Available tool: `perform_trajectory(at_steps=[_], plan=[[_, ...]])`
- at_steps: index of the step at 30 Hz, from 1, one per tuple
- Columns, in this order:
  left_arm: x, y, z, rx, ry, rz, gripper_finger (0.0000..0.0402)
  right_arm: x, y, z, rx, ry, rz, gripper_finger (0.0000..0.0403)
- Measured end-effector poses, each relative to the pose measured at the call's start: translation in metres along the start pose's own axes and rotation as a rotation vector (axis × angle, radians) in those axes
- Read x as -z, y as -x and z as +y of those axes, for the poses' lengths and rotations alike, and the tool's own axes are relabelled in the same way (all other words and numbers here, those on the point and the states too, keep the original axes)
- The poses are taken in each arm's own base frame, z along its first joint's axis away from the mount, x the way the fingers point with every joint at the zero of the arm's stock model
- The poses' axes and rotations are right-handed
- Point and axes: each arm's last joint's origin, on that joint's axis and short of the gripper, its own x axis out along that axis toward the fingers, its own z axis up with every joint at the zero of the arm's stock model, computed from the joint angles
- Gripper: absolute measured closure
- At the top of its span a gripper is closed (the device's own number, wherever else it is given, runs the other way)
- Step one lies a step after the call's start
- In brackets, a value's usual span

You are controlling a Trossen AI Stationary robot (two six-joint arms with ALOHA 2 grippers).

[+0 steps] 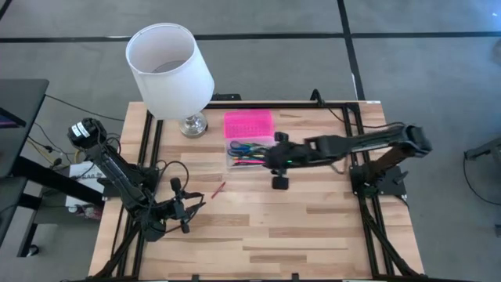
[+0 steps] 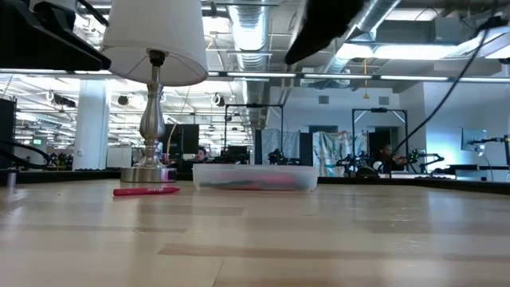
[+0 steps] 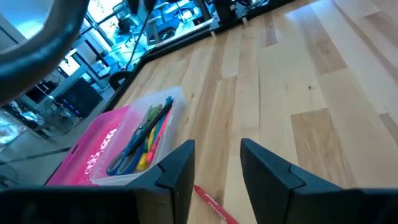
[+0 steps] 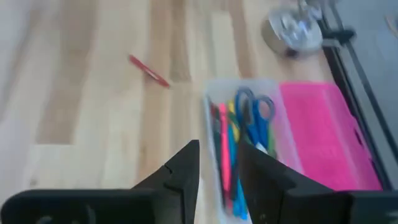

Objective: Pick & place school supplies into a supply box
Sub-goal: Put the red crayon into the pink supply box

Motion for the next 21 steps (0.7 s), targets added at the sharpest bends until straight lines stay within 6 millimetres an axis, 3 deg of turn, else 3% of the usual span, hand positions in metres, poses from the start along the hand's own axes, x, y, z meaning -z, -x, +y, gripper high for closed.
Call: perform_trajectory(at_steps=[11,21], plan=[[-0.002,-0.004,0.003,-0.056,0.051,-0.008,0.0278,0.084,0.030,0.024,-0.195,0.058,-0.411,0.0303],[-0.001,-0.042,0.026,-0.124,0.247,0.092,0.0278,0.138,0.036,0.048,-0.221,0.157,-0.698,0.0303]])
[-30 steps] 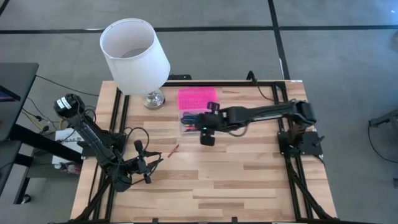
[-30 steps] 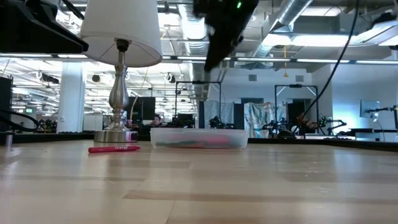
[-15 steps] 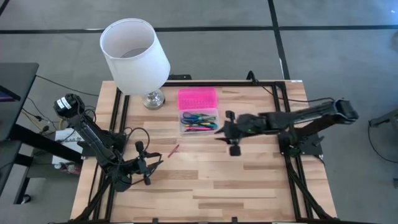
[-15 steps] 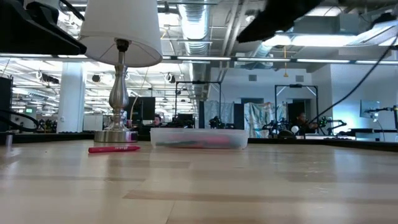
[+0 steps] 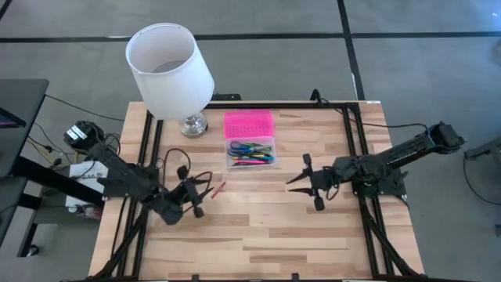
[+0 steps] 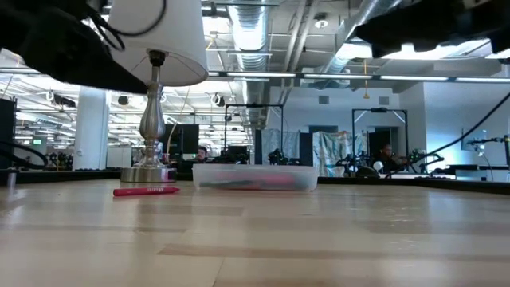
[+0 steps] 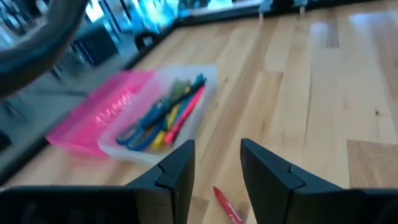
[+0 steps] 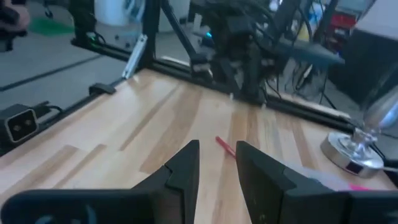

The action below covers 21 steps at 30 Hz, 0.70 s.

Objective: Pick & place school supplies into a supply box
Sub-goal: Put the red crayon into the pink supply box

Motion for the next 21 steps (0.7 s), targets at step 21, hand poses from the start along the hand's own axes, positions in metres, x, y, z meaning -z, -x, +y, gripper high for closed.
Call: perform_trajectory(at_steps=[21], plan=[[0.002,-0.055,0.037,0.178,0.248,0.323,0.0294,0.016,0.007,0.007,-0.009,-0.021,-0.017,0.0303]])
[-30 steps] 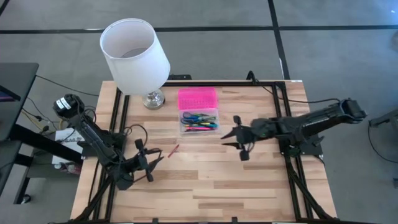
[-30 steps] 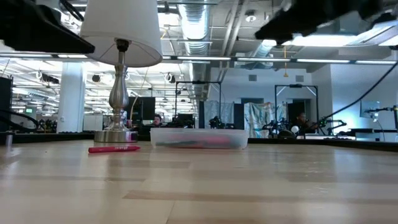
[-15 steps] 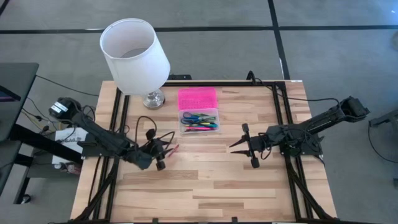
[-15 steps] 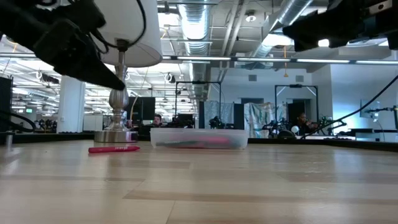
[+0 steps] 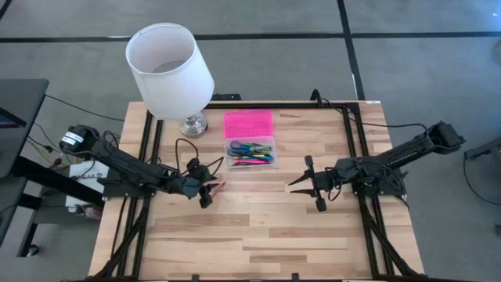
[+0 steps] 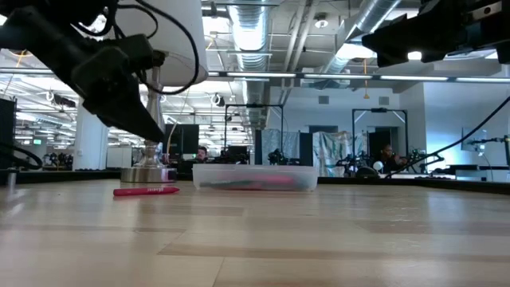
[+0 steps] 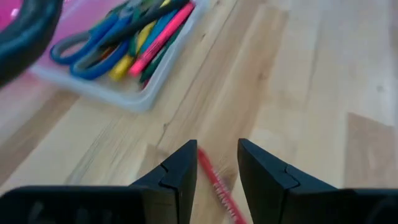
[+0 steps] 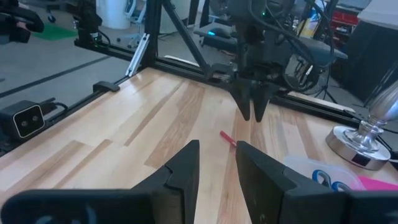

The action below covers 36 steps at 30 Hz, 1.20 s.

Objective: Pick & place school supplies into a supply box
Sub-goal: Put the red crayon into the pink supply box

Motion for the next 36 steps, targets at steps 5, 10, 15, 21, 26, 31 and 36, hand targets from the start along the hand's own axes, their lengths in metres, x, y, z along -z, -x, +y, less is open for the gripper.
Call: perform_trajectory(at_steps=[5,10,15,21,26,31,36], plan=[[0.002,-0.001,0.002,-0.001,0.026,0.025,0.0306,0.000,0.000,0.000,0.001,-0.001,-0.004,0.0303],[0.003,-0.003,0.001,-0.011,0.018,0.028,0.0310,0.000,0.000,0.000,0.000,-0.001,-0.005,0.0303],[0.005,-0.013,-0.004,0.030,-0.065,0.029,0.0310,-0.001,0.000,0.001,-0.008,-0.007,-0.005,0.0303],[0.008,-0.019,-0.009,0.096,-0.113,0.051,0.0310,-0.002,0.000,0.007,-0.037,0.006,-0.012,0.0303],[0.011,-0.020,-0.006,0.139,-0.097,0.119,0.0310,-0.003,0.001,0.009,-0.048,0.008,-0.014,0.0303],[0.015,-0.023,-0.002,0.064,-0.032,0.138,0.0307,-0.003,0.001,0.009,-0.047,0.007,-0.014,0.0303],[0.015,-0.023,-0.001,0.037,-0.033,0.128,0.0273,-0.003,0.001,0.009,-0.046,0.007,-0.016,0.0303]])
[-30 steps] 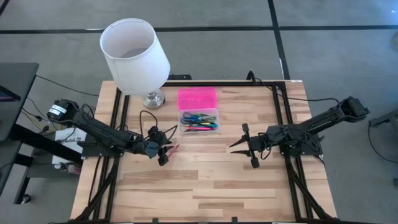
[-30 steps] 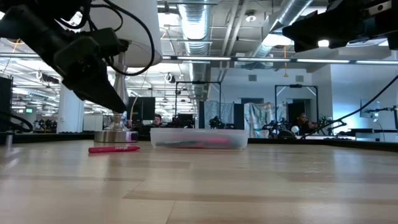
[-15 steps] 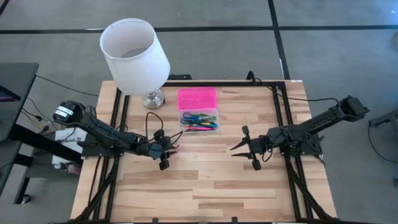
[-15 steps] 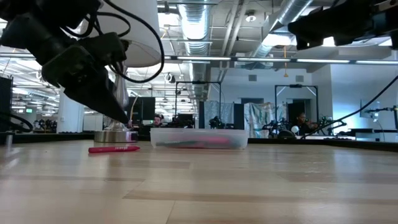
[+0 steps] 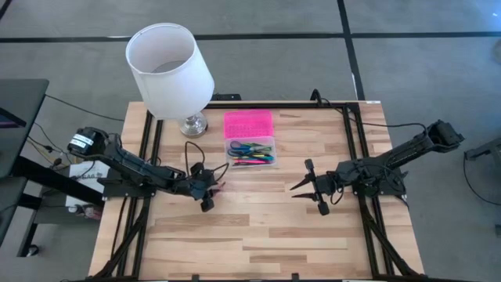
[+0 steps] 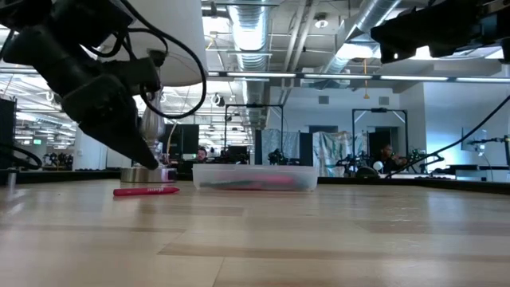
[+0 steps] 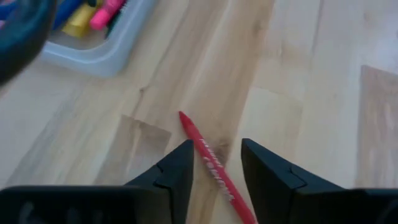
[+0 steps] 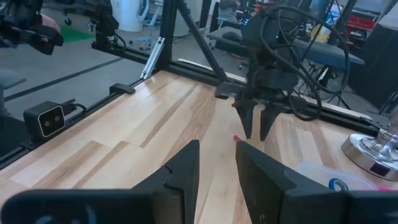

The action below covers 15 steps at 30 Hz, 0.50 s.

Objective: Pick & place school supplies into a supply box
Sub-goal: Put the red crayon into the pink supply box

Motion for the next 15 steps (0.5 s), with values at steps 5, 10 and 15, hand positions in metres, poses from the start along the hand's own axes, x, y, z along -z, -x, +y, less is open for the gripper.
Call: perform_trajectory(at_steps=[5,10,15], plan=[[0.001,-0.001,0.001,-0.014,0.031,0.009,0.0236,0.000,0.000,0.000,0.000,0.000,0.000,0.0303],[0.007,-0.009,0.000,-0.024,0.056,0.043,0.0222,0.000,0.000,0.000,0.000,-0.007,0.002,0.0303],[0.013,-0.017,0.000,-0.040,0.047,0.069,0.0223,0.000,0.000,0.000,-0.001,-0.007,0.004,0.0303]])
